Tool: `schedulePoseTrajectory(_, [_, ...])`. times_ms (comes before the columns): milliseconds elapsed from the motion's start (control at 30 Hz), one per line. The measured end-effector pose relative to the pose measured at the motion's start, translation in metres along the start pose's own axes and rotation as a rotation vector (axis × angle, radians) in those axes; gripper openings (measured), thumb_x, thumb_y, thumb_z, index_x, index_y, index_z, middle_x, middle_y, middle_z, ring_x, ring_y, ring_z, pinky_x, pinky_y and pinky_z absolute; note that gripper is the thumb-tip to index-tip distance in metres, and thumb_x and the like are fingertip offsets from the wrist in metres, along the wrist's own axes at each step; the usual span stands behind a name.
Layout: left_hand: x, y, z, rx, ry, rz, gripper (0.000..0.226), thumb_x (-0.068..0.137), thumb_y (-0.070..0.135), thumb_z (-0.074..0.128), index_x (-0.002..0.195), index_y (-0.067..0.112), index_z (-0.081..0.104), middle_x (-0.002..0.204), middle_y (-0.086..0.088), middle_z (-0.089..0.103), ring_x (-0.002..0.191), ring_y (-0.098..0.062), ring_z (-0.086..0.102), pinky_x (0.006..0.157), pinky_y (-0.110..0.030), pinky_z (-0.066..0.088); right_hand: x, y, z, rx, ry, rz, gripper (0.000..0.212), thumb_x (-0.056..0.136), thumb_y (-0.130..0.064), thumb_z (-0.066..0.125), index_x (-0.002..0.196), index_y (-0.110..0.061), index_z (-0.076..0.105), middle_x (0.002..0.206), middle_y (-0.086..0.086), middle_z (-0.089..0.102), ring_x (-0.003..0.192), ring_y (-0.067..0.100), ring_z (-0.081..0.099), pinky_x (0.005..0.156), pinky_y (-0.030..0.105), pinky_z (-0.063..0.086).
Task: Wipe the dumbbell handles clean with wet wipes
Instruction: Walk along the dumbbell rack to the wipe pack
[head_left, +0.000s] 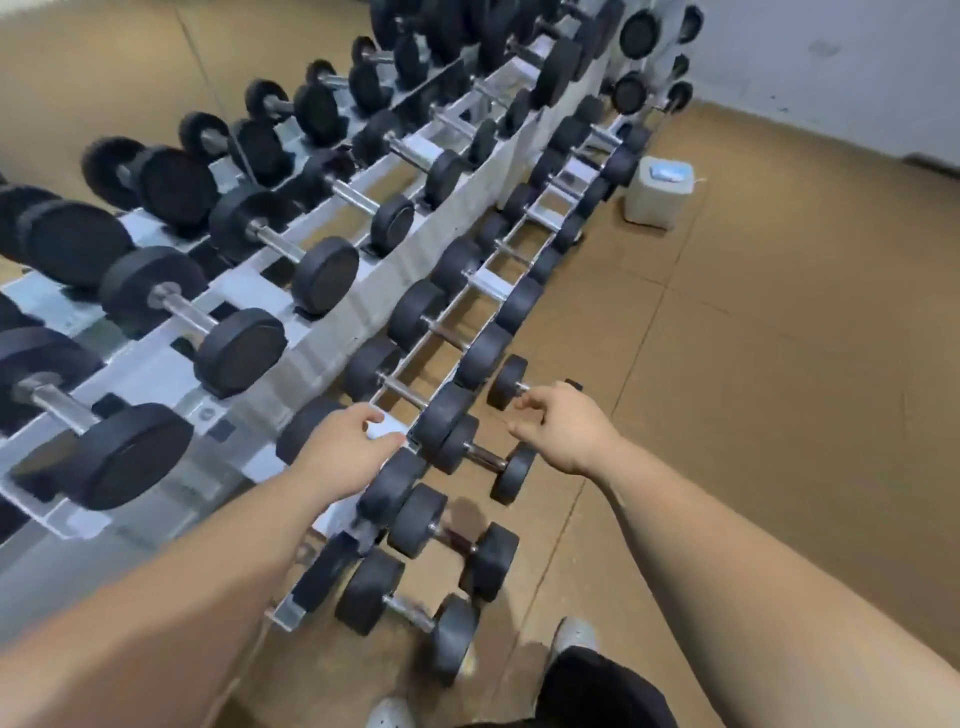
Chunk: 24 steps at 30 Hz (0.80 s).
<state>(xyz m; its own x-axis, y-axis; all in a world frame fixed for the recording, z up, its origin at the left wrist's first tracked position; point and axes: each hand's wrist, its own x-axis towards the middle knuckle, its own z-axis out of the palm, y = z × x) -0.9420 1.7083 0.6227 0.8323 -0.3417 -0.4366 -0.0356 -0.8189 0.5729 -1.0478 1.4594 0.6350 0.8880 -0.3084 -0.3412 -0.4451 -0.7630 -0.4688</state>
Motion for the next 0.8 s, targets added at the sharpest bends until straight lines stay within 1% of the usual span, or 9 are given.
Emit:
schedulePoseTrajectory(133, [0.029,0.09,0.049,0.027,-0.07,0.109,0.042,0.092,0.045,0.065,0.127,0.025,0.058,0.116,-0.001,0.065,0.099,-0.022,0.064,0.093,-0.041,0.053,-0.002,0.092,-0.035,0.078,0.077,0.112,0.038,0.089,-0.046,0.067,0.122,-0.029,0.064,0.116,-0.001,0.055,0.105,0.021,0.058,0.094,0.036,0.049])
schedulePoseTrajectory(233, [0.06,0.162,0.103,0.107,-0.106,0.174,0.035,0.093,0.042,0.066,0.122,0.023,0.061,0.112,0.0,0.067,0.102,-0.02,0.062,0.096,-0.039,0.051,0.011,0.176,-0.071,0.134,0.128,0.17,0.039,0.089,-0.043,0.068,0.123,-0.025,0.065,0.113,0.002,0.054,0.106,0.024,0.058,0.094,0.034,0.048])
schedulePoseTrajectory(300, [0.083,0.215,0.14,0.128,-0.094,0.184,0.033,0.094,0.04,0.066,0.12,0.021,0.06,0.111,0.004,0.063,0.102,-0.017,0.059,0.092,-0.034,0.047,0.023,0.233,-0.098,0.174,0.141,0.195,0.039,0.089,-0.044,0.068,0.123,-0.026,0.065,0.113,0.002,0.053,0.105,0.026,0.058,0.094,0.034,0.048])
schedulePoseTrajectory(367, [0.099,0.269,0.173,0.143,-0.093,0.161,0.032,0.096,0.038,0.065,0.122,0.02,0.059,0.111,0.003,0.06,0.101,-0.016,0.056,0.088,-0.03,0.042,0.03,0.287,-0.129,0.186,0.112,0.225,0.041,0.089,-0.045,0.067,0.125,-0.025,0.063,0.12,0.004,0.054,0.111,0.027,0.058,0.096,0.032,0.046])
schedulePoseTrajectory(467, [0.12,0.345,0.209,0.142,-0.108,0.152,0.038,0.094,0.041,0.065,0.124,0.019,0.06,0.115,-0.002,0.065,0.102,-0.02,0.062,0.082,-0.03,0.048,0.04,0.355,-0.185,0.167,0.07,0.247,0.046,0.09,-0.047,0.065,0.13,-0.025,0.062,0.13,0.005,0.053,0.119,0.027,0.056,0.098,0.031,0.044])
schedulePoseTrajectory(567, [0.148,0.419,0.231,0.126,-0.086,0.193,0.047,0.093,0.043,0.066,0.132,0.018,0.056,0.117,-0.002,0.063,0.102,-0.02,0.06,0.078,-0.03,0.044,0.064,0.406,-0.242,0.172,0.105,0.261,0.046,0.09,-0.048,0.064,0.13,-0.025,0.061,0.138,0.01,0.053,0.127,0.027,0.053,0.102,0.031,0.043])
schedulePoseTrajectory(667, [0.19,0.483,0.248,0.126,-0.092,0.227,0.05,0.094,0.044,0.065,0.135,0.02,0.053,0.119,-0.001,0.061,0.096,-0.016,0.059,0.071,-0.026,0.044,0.098,0.446,-0.29,0.195,0.137,0.256,0.044,0.091,-0.046,0.064,0.13,-0.024,0.061,0.138,0.009,0.053,0.128,0.026,0.051,0.101,0.029,0.04])
schedulePoseTrajectory(700, [0.208,0.501,0.253,0.135,-0.096,0.234,0.051,0.093,0.046,0.065,0.135,0.02,0.053,0.123,-0.001,0.061,0.099,-0.017,0.059,0.073,-0.026,0.045,0.111,0.458,-0.303,0.21,0.142,0.262,0.043,0.091,-0.046,0.065,0.129,-0.025,0.061,0.138,0.008,0.052,0.128,0.025,0.051,0.101,0.029,0.039])
schedulePoseTrajectory(800, [0.269,0.55,0.272,0.146,-0.118,0.251,0.052,0.092,0.049,0.065,0.135,0.022,0.055,0.132,-0.003,0.06,0.114,-0.021,0.058,0.09,-0.031,0.046,0.161,0.493,-0.342,0.232,0.139,0.292,0.043,0.089,-0.048,0.065,0.128,-0.029,0.06,0.143,0.007,0.049,0.134,0.023,0.046,0.106,0.032,0.039])
